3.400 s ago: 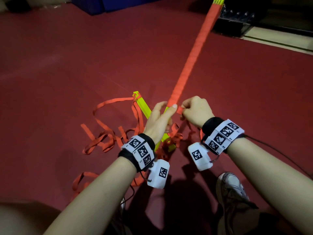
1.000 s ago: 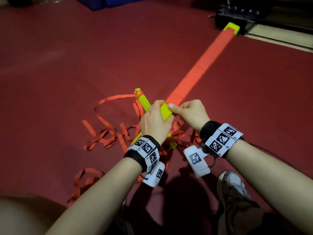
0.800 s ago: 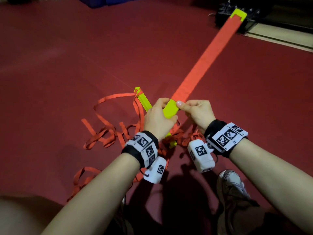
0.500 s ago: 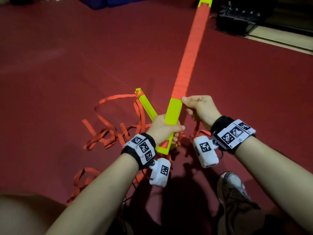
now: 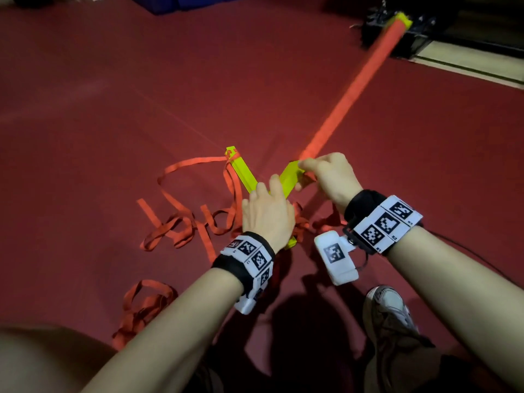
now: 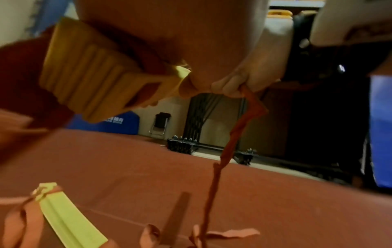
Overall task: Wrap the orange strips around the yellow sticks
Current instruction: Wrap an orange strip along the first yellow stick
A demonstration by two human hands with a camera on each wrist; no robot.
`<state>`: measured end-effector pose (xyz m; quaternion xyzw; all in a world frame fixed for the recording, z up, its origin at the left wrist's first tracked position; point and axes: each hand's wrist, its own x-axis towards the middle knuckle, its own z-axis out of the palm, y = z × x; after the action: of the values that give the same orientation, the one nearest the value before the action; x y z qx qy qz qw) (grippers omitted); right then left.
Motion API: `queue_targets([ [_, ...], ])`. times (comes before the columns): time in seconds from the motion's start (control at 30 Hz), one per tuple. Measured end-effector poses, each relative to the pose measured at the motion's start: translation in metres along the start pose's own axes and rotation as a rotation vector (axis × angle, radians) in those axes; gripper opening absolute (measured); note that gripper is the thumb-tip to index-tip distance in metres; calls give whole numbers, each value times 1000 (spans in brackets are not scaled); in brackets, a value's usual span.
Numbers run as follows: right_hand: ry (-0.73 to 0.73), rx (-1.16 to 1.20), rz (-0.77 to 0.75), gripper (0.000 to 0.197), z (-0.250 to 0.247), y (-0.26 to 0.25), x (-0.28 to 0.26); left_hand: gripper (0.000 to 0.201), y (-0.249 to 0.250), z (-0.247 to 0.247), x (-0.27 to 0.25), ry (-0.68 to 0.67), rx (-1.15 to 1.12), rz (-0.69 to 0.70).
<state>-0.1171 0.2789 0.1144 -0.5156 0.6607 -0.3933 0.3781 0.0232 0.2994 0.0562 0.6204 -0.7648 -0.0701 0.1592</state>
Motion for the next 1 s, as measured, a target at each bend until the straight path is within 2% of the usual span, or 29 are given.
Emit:
queue_targets([
  [0.1, 48, 188, 84, 50, 5, 11, -1, 78, -2, 5, -2, 1, 166, 54],
  [0.2, 190, 267, 120, 48, 9, 24, 0, 90, 0, 12, -6, 73, 205, 116],
  [0.27, 199, 307, 122, 45, 6, 26, 1, 90, 0, 16, -7, 128, 134, 166],
  [0.37, 157, 347, 58, 37, -6, 22, 3, 80, 1, 5, 5, -69, -246, 138],
  [0.53, -74, 338, -79, 31, -19, 13, 1, 28, -6, -22, 25, -446, -1090, -193],
  [0.6, -172, 316, -114, 34, -23, 11, 1, 12, -10, -31, 20, -641, -1244, -264],
  [0.63, -222, 292, -124, 36, -25, 9, 1, 8, -11, -34, 16, -690, -1276, -272],
  [0.7, -297, 228, -122, 24, -26, 5, 1, 3, -13, -32, 11, -643, -1324, -246],
  [0.77, -280, 160, -99, 13, -28, -1, 2, 7, -16, -26, 10, -529, -1319, -218],
  [0.83, -159, 19, -110, 19, -31, -3, 6, 9, -18, -23, 12, -426, -1255, -205],
  [0.9, -8, -254, -175, 23, -33, -1, 9, 6, -21, -21, 14, -366, -1181, -185],
  [1.0, 95, -648, -222, 15, -33, 5, 12, 29, -20, -19, 13, -295, -1086, -189],
])
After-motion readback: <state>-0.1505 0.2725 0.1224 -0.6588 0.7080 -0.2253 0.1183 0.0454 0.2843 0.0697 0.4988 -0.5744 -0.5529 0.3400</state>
